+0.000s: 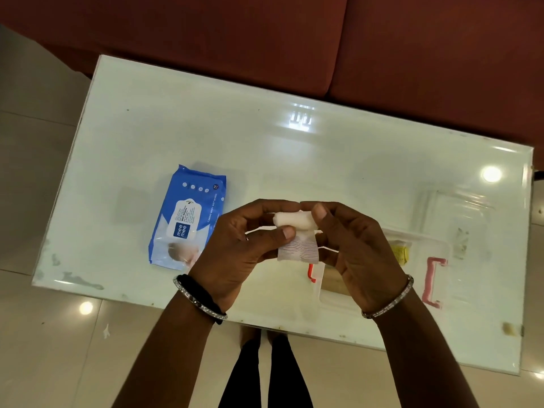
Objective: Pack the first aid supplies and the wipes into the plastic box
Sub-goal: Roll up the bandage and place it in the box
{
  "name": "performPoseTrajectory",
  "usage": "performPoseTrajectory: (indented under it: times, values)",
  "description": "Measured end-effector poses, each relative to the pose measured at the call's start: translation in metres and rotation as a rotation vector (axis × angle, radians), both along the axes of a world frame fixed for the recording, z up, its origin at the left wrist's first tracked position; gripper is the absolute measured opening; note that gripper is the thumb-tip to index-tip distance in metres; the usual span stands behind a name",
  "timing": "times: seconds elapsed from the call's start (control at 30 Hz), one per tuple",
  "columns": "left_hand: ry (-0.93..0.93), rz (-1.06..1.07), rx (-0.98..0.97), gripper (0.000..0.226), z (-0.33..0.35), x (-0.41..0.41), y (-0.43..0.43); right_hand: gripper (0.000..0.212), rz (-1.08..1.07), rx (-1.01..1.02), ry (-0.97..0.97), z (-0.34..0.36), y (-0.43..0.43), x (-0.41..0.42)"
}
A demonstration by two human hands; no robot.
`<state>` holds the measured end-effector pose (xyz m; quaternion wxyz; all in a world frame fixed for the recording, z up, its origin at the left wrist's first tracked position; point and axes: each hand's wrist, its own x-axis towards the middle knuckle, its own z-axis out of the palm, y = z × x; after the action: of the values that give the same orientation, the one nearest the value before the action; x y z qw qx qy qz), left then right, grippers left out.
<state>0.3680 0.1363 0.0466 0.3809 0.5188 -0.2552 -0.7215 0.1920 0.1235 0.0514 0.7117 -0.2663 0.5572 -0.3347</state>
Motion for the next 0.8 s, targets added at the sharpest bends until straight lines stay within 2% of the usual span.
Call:
performPoseTrajectory:
  times: [0.17, 0.33, 0.47, 0.7, 0.8]
  values:
    - [0.020, 0.004, 0.054, 0.044, -0.001, 0.006, 0.006, 0.033, -0.039, -0.047, 0.042, -0.005, 0.006, 0.006]
    - [0.070, -0.001, 0.170, 0.045, 0.002, 0.012, 0.009, 0.041, -0.042, -0.086, 0.044, -0.007, 0.014, 0.007]
    - [0.022, -0.016, 0.157, 0.040, -0.001, 0.011, 0.012, 0.040, -0.021, -0.109, 0.087, -0.011, 0.020, 0.010]
    - [-0.041, 0.022, 0.110, 0.030, -0.007, 0.010, 0.016, 0.049, -0.086, 0.018, -0.047, -0.015, 0.028, 0.010]
    - [-0.054, -0.015, 0.096, 0.032, -0.008, 0.009, 0.017, 0.040, -0.075, 0.037, 0.001, -0.016, 0.030, 0.011]
